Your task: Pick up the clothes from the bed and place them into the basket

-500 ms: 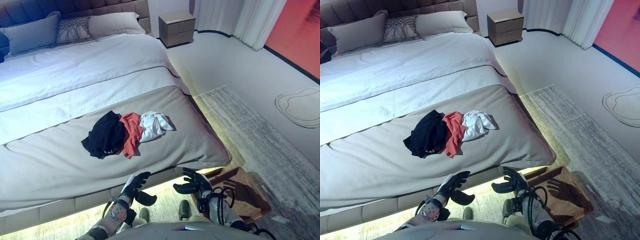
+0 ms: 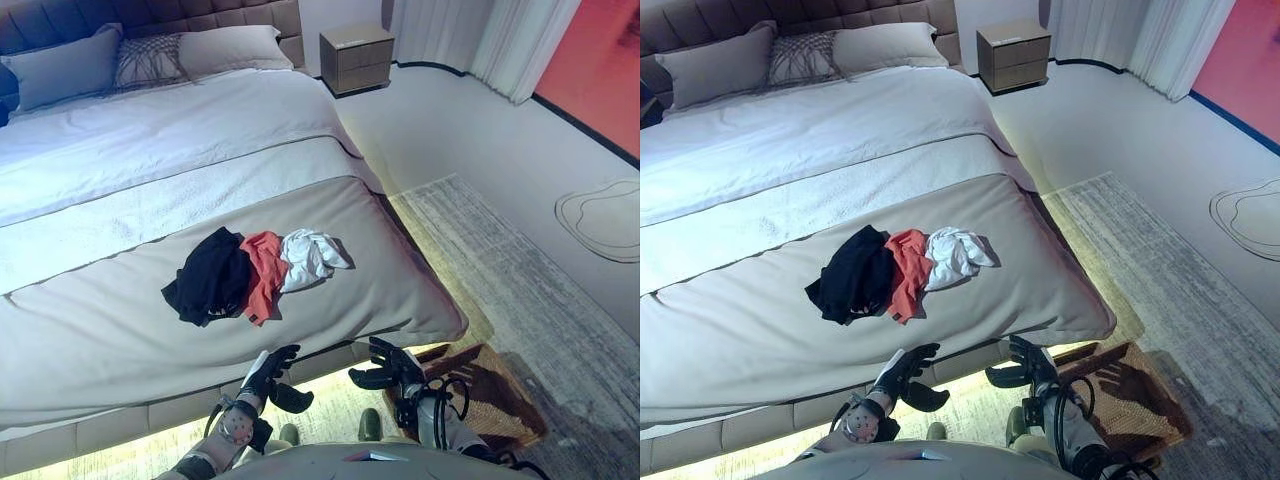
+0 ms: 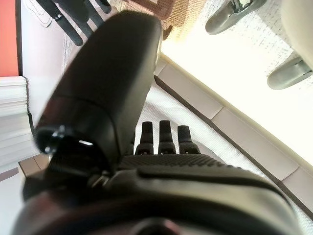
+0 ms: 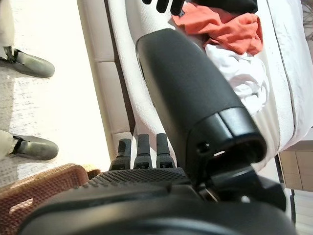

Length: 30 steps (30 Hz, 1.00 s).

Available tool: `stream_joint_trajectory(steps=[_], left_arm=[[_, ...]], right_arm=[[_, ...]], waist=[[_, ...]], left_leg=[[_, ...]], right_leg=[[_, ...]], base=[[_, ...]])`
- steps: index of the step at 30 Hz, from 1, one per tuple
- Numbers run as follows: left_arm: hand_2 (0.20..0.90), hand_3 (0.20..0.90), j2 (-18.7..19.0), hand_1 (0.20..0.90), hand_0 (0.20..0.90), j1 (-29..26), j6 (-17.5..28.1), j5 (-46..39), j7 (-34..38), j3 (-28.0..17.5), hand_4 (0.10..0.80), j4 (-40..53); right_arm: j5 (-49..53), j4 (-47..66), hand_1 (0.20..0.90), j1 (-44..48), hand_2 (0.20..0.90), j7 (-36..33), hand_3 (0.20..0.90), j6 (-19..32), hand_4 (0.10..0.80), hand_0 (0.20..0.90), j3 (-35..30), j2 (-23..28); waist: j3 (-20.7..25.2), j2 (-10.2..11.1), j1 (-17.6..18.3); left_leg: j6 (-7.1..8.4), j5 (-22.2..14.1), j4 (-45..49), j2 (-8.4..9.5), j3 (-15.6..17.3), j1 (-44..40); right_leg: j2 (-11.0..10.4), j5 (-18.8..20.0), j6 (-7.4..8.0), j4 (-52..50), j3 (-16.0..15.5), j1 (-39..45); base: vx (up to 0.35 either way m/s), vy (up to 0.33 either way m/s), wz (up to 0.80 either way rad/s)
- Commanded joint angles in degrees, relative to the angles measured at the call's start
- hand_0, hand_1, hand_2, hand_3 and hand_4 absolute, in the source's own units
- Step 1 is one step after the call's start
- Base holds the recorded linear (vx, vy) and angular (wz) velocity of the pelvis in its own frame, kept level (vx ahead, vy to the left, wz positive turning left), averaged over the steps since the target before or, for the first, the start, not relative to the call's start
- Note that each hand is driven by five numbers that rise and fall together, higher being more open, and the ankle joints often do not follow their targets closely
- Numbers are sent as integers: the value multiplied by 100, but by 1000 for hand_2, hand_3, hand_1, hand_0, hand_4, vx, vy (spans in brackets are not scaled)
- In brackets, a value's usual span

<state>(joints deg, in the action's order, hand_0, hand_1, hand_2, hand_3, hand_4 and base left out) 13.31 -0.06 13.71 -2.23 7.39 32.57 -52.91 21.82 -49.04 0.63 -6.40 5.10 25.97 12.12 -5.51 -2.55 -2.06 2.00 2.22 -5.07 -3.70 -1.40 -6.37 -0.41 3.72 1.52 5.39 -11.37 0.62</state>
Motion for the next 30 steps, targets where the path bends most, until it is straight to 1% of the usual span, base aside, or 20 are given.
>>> stream_joint_trajectory(steps=[1, 5, 8, 9, 11, 12, 13, 15, 18, 20, 21, 23, 25, 27, 28, 30], left_arm=[[900, 900, -65, 900, 900, -470, 221, -73, 193, -229, 800, -105], [900, 900, -97, 900, 900, -431, 165, -150, 228, -291, 800, -120], [900, 900, -11, 900, 900, -389, 62, -394, 237, -430, 800, -17], [900, 900, 3, 900, 900, -382, 61, -399, 232, -445, 800, -16], [900, 900, 64, 900, 900, -382, 38, -447, 235, -464, 800, -26], [900, 900, 83, 900, 900, -374, 45, -451, 235, -469, 800, -38], [900, 900, 130, 900, 900, -360, 78, -464, 229, -484, 800, -91], [900, 900, 178, 900, 900, -333, 140, -437, 207, -501, 800, -168], [900, 900, 260, 900, 900, -309, 189, -426, 145, -484, 800, -214], [900, 900, 299, 900, 900, -286, 189, -437, 111, -442, 800, -220], [900, 900, 347, 900, 900, -278, 245, -401, 108, -374, 800, -175], [900, 900, 418, 900, 900, -326, 349, -488, 104, -297, 800, -89], [900, 900, 518, 900, 900, -395, 453, -667, 119, -264, 800, 113], [900, 900, 587, 900, 900, -443, 542, -700, 175, -272, 800, 303], [900, 900, 707, 900, 900, -484, 659, -632, 278, -266, 800, 573], [900, 900, 766, 900, 900, -510, 693, -608, 314, -271, 800, 689]], right_arm=[[-46, 440, 900, 468, 900, -27, 900, 429, 800, 900, 63, -249], [-500, 577, 900, 451, 900, -71, 900, 507, 800, 900, 114, -218], [-1450, 1149, 900, 563, 900, -580, 900, 511, 800, 900, 257, 85], [-1530, 1277, 900, 612, 900, -652, 900, 447, 800, 900, 281, 165], [-2039, 1716, 900, 868, 900, -1083, 900, 281, 800, 900, 390, 480], [-2196, 1840, 900, 964, 900, -1180, 900, 230, 800, 900, 423, 583], [-2589, 2125, 900, 1263, 900, -1341, 900, 12, 800, 900, 435, 794], [-2911, 2260, 900, 1692, 900, -1512, 900, -123, 800, 900, 405, 1049], [-3203, 2150, 900, 2492, 900, -1672, 900, -231, 800, 900, 271, 1433], [-3445, 2086, 900, 2895, 900, -1794, 900, -366, 800, 900, 303, 1628], [-3566, 1985, 900, 3389, 900, -1821, 900, -563, 800, 900, 391, 1814], [-3730, 1840, 900, 3888, 900, -1843, 900, -714, 800, 900, 497, 2002], [-3706, 1698, 900, 4417, 900, -1750, 900, -898, 800, 900, 606, 2291], [-3659, 1545, 900, 4813, 900, -1568, 900, -1014, 800, 900, 693, 2467], [-3626, 1338, 900, 5218, 900, -1399, 900, -1072, 800, 900, 801, 2677], [-3568, 1202, 900, 5451, 900, -1283, 900, -1091, 800, 900, 880, 2788]], waist=[[-80, 239, 31], [-89, 247, 19], [-139, 270, -41], [-150, 276, -52], [-200, 299, -103], [-214, 304, -115], [-251, 322, -146], [-291, 333, -196], [-365, 351, -312], [-405, 352, -385], [-475, 342, -466], [-619, 307, -551], [-840, 248, -659], [-1007, 198, -735], [-1212, 125, -822], [-1311, 82, -866]], left_leg=[[-214, -110, 7, 369, 93, 87], [-217, -108, 7, 373, 75, 78], [-210, -108, 7, 394, 39, 68], [-210, -111, 7, 397, 31, 66], [-204, -120, 7, 401, 9, 66], [-202, -121, 7, 400, 4, 67], [-196, -123, 7, 398, -3, 77], [-192, -124, 7, 395, -21, 98], [-182, -118, 7, 386, -72, 153], [-176, -108, 7, 384, -109, 195], [-168, -84, 7, 379, -149, 278], [-165, -27, 11, 386, -234, 416], [-162, 35, 102, 406, -329, 647], [-156, 75, 204, 432, -407, 855], [-145, 123, 324, 469, -492, 1104], [-139, 142, 397, 485, -531, 1241]], right_leg=[[-480, -8, 279, -39, 178, 523], [-479, -13, 276, -39, 163, 542], [-486, -5, 286, -39, 122, 569], [-487, -4, 287, -39, 116, 572], [-490, -1, 286, -39, 95, 577], [-491, 0, 285, -39, 87, 579], [-492, 4, 280, -39, 68, 571], [-492, -3, 271, -43, 46, 555], [-498, -25, 261, -77, -8, 508], [-502, -36, 249, -96, -45, 473], [-519, -67, 232, -178, -88, 372], [-540, -109, 204, -315, -141, 203], [-583, -157, 167, -510, -225, -30], [-613, -181, 129, -634, -276, -212], [-645, -202, 95, -773, -334, -424], [-666, -224, 73, -860, -378, -545]], base=[[0, 0, 0], [28, 3, 0], [46, -5, -1], [33, -11, -1], [37, -17, 1], [43, -19, 4], [42, -15, 4], [42, -8, 2], [42, 5, 7], [27, 21, 7], [-19, 27, 14], [-81, 35, 16], [-169, 47, 14], [-188, 47, 23], [-175, 46, 18], [-142, 50, 22]])
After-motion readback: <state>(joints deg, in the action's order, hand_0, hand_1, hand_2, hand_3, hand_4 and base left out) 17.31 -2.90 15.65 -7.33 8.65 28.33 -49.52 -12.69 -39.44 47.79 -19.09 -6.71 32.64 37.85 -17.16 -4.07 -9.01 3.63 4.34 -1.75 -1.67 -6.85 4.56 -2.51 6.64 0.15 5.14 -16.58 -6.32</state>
